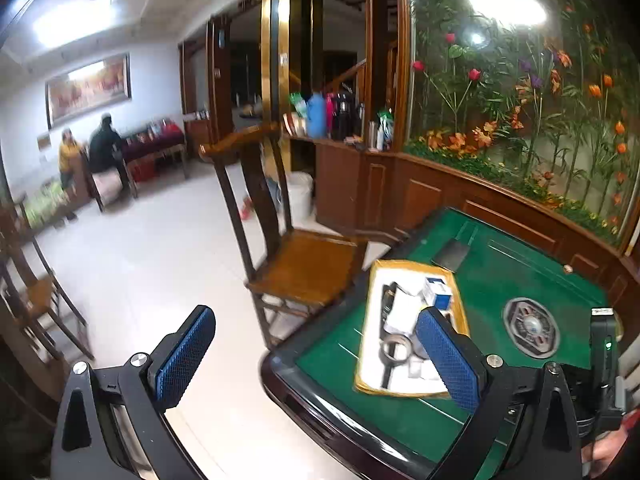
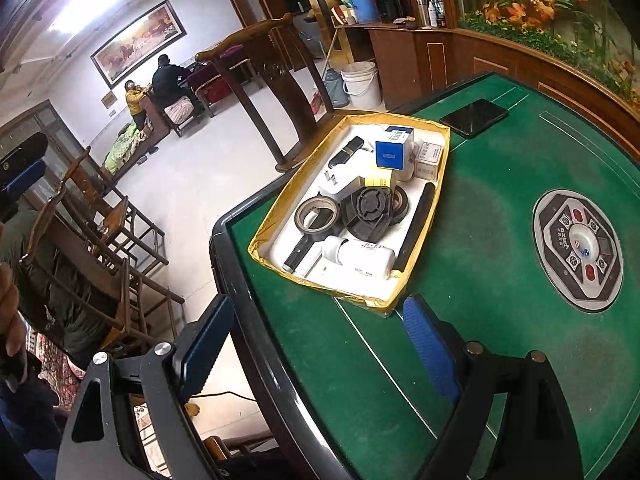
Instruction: Organize rigid objects
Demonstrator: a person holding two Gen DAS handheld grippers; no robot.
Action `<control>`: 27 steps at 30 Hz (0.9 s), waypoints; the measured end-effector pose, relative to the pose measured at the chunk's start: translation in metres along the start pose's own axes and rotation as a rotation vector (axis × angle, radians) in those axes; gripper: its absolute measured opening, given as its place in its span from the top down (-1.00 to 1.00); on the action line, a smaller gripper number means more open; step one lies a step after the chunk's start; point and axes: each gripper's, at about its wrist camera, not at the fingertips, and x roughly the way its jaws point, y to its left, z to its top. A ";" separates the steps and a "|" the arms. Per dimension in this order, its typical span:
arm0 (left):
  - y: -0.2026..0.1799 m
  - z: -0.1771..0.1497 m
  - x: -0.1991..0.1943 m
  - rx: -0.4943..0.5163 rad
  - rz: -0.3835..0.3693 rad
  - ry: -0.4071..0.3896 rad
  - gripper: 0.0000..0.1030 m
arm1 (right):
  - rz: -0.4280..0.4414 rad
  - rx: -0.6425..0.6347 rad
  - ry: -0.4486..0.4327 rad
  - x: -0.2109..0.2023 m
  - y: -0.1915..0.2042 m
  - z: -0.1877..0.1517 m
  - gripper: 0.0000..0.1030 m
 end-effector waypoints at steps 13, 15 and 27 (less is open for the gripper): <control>-0.024 -0.022 -0.006 0.136 0.148 -0.054 -0.99 | 0.010 -0.018 0.012 0.003 0.004 0.000 -0.68; -0.028 -0.025 -0.005 0.147 0.145 -0.047 -0.99 | 0.011 -0.021 0.006 0.002 0.006 0.000 -0.68; -0.045 -0.039 0.002 0.167 0.100 -0.004 -0.99 | 0.006 -0.007 0.025 0.005 0.007 -0.005 -0.67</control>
